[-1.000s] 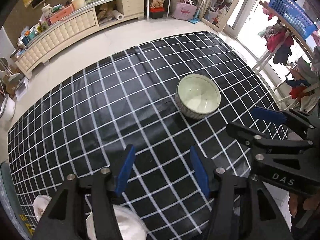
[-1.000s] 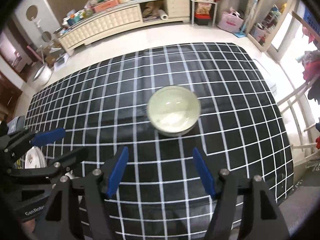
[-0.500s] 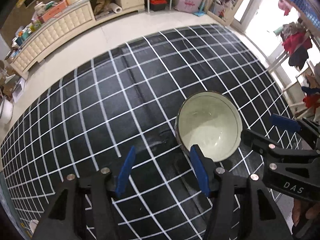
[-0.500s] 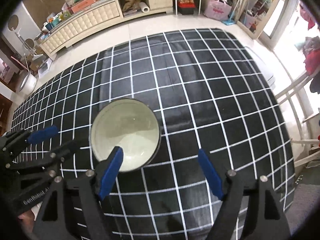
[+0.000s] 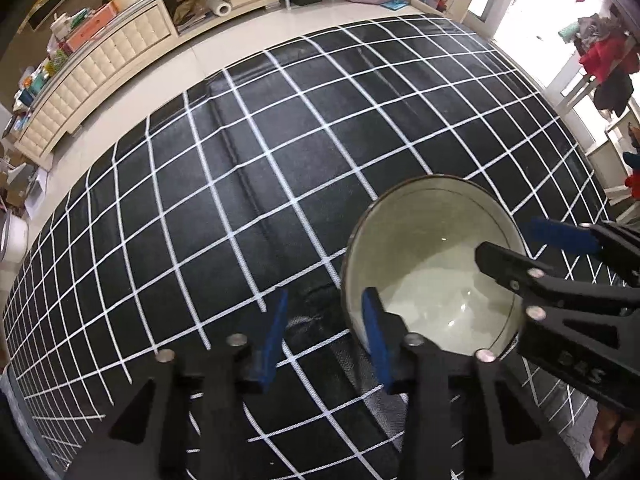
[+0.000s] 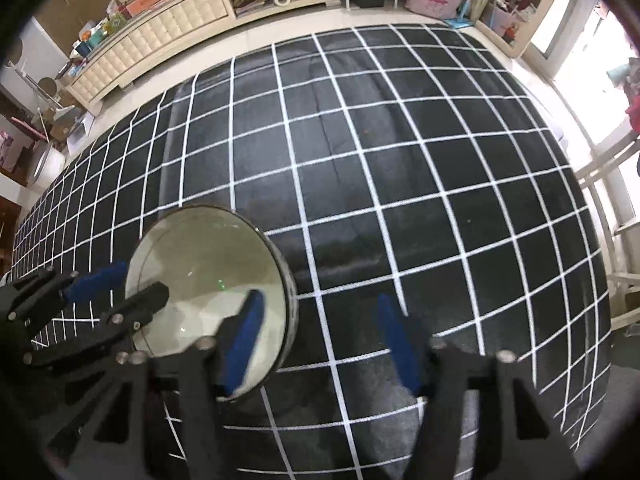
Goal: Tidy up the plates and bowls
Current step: 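Close the right tool on the rim of the floral-patterned bowl, then carry the floral bowl over and lower it into the cream bowl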
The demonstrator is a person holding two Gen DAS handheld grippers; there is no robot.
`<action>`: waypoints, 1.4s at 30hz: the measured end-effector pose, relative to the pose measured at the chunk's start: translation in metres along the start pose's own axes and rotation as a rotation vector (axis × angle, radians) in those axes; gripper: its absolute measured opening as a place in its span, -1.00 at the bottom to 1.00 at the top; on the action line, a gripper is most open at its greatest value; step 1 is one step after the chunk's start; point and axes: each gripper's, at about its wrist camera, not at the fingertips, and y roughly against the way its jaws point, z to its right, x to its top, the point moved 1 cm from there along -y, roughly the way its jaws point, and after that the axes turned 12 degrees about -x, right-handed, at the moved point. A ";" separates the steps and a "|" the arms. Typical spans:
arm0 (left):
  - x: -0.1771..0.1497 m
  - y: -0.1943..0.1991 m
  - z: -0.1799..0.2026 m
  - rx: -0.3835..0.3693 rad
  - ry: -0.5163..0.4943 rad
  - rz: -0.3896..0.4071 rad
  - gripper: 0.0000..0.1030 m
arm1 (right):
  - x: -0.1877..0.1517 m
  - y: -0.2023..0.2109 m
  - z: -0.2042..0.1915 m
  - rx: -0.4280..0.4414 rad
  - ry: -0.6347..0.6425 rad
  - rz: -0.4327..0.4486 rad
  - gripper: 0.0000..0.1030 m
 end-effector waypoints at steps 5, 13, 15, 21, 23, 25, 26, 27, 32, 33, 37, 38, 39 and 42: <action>0.000 -0.002 0.016 0.025 -0.063 -0.006 -0.78 | -0.002 -0.005 -0.005 0.045 0.008 -0.033 -0.51; -0.003 -0.003 0.021 0.049 -0.042 -0.004 -0.81 | -0.004 -0.003 -0.011 0.061 0.011 -0.037 -0.71; -0.004 -0.001 0.018 0.045 -0.024 -0.006 -0.83 | -0.008 -0.002 -0.012 0.069 0.012 -0.041 -0.71; -0.012 0.015 0.014 0.029 -0.015 -0.013 -0.86 | -0.016 0.009 -0.014 0.106 -0.015 -0.058 -0.72; -0.017 0.025 0.017 0.045 -0.035 -0.001 -0.85 | -0.019 0.020 -0.016 0.104 -0.015 -0.048 -0.73; -0.024 0.040 0.018 0.048 -0.033 0.012 -0.85 | -0.023 0.034 -0.019 0.103 -0.014 -0.032 -0.73; -0.028 0.047 0.018 0.044 -0.027 0.016 -0.85 | -0.025 0.043 -0.021 0.104 -0.011 -0.025 -0.73; -0.031 0.055 0.016 0.036 -0.020 0.022 -0.85 | -0.028 0.051 -0.022 0.103 -0.010 -0.022 -0.73; -0.043 0.099 0.011 0.044 -0.017 0.068 -0.85 | -0.034 0.085 -0.033 0.110 0.004 0.019 -0.74; -0.047 0.110 0.009 0.049 -0.014 0.082 -0.85 | -0.036 0.092 -0.036 0.114 0.008 0.027 -0.75; -0.063 0.135 -0.005 0.064 -0.002 0.094 -0.85 | -0.043 0.116 -0.056 0.125 0.030 0.053 -0.74; -0.070 0.143 -0.009 0.063 0.010 0.101 -0.85 | -0.046 0.121 -0.062 0.126 0.036 0.058 -0.75; -0.076 0.148 -0.013 0.060 0.021 0.106 -0.85 | -0.047 0.125 -0.068 0.126 0.045 0.061 -0.75; -0.092 0.160 -0.019 0.069 0.037 0.110 -0.84 | -0.055 0.136 -0.078 0.129 0.063 0.068 -0.75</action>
